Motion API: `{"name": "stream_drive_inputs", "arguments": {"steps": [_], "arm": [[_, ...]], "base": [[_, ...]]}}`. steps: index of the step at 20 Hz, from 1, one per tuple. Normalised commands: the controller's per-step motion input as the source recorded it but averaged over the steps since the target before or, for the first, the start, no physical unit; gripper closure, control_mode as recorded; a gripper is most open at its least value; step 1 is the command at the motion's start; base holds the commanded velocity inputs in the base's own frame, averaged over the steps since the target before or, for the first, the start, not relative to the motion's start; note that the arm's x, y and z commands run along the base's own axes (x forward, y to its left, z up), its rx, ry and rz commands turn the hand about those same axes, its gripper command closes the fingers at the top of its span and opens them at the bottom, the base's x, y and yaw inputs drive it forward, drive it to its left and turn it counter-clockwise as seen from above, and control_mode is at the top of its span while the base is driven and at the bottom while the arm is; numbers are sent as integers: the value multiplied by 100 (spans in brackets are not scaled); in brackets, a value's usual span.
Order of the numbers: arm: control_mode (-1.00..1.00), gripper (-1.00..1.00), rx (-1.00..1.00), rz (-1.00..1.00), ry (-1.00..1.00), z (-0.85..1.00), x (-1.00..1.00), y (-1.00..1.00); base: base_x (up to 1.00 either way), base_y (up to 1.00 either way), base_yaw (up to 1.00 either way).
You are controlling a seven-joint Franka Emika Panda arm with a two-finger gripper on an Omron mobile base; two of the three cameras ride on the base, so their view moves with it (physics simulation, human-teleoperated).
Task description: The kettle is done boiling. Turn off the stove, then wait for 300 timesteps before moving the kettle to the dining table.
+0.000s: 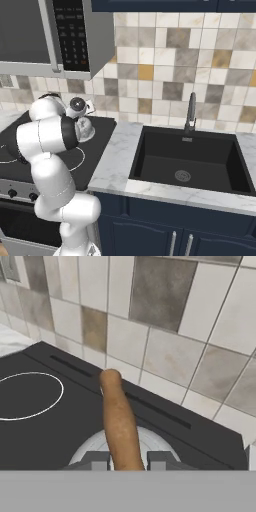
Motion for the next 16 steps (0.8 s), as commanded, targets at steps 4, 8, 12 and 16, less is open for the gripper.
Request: {"name": "stream_drive_inputs", "arguments": {"steps": [4,8,12,16], "arm": [[-100,100,0,-9,6,45,-15,-4],[-100,100,0,-11,12,50,-15,-2],[-100,100,0,-11,14,54,-19,-1],[-100,100,0,-11,13,61,-18,-1]], "base": [[0,0,0],[0,0,0],[0,0,0],[0,0,0]]}}
